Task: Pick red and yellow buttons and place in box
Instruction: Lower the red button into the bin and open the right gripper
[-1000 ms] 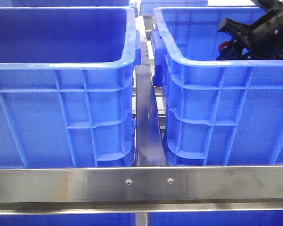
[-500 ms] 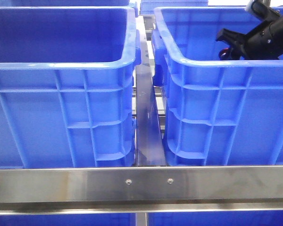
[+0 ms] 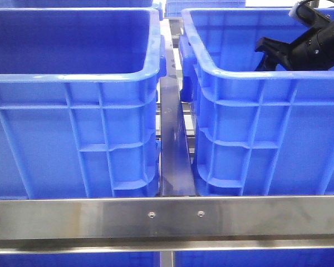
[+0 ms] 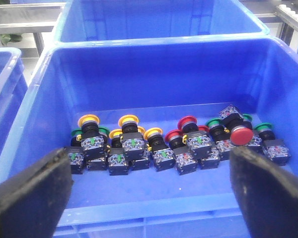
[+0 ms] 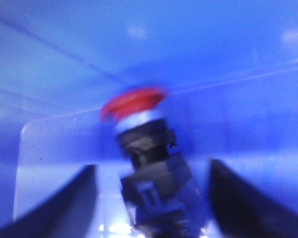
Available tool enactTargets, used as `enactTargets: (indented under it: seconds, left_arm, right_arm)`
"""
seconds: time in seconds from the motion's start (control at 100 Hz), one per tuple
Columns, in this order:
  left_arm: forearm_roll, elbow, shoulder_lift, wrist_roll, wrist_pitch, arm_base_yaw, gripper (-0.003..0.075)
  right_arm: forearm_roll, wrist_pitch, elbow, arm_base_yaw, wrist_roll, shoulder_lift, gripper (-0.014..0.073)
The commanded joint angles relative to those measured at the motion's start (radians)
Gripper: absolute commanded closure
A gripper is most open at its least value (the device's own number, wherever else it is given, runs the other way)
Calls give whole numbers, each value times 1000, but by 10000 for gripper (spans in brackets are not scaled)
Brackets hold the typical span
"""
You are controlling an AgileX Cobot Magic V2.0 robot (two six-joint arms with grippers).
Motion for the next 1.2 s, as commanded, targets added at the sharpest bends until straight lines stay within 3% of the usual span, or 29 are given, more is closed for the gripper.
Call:
enactTargets:
  seconds: [0.0,0.3,0.7,0.88,1.19]
  left_arm:
    - [-5,-24,11,-4,-81,0,132]
    - [-5,-24,11,-4,-81,0,132]
    - [-5,-24,11,-4,-81,0,132]
    - [-5,-24,11,-4,-81,0,132]
    - [-5,-24,11,-4,-83,0,132]
  right_arm:
    - [24,-1,-33,-7,-9,-56,25]
    - [20,7,-34,-7,-9,-69,18]
    - [-121,64,-7,-7,-9,-223,20]
    - [-177,21,99,-7,-9,-342,20]
    - [-279,-179,350,-7,-9,-657,20]
